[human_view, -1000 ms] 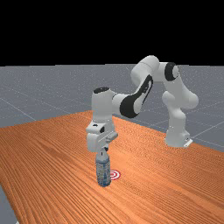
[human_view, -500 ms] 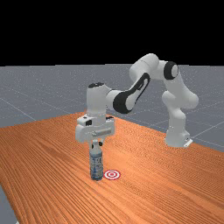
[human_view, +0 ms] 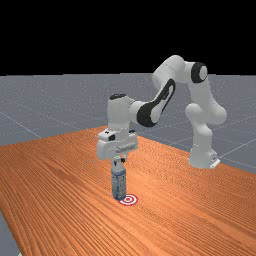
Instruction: Pick up the bottle and put it on the marker
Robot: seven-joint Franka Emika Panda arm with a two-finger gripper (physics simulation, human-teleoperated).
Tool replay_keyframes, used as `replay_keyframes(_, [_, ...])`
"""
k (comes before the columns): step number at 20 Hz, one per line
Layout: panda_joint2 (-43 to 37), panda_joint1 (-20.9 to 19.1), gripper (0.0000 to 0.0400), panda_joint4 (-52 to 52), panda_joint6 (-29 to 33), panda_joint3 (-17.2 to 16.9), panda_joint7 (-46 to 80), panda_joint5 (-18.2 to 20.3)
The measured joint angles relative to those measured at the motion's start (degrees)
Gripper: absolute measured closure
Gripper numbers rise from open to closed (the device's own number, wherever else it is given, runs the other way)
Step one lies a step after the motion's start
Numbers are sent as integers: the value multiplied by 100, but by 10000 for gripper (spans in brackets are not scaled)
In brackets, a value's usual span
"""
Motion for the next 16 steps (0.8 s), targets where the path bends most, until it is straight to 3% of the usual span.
replay_keyframes(8, [-357, -27, 200, -613, 386, 23, -117, -3])
replay_keyframes(10, [-315, 33, 200, -522, 215, -30, 2, -144])
replay_keyframes(11, [-184, -15, 200, -294, -108, 17, -96, -23])
replay_keyframes(14, [-165, -15, 200, -408, 79, 16, -92, -24])
replay_keyframes(15, [-194, -54, 127, -491, 217, 51, -162, 62])
replay_keyframes(16, [-194, -103, 82, -487, 199, 96, -254, 174])
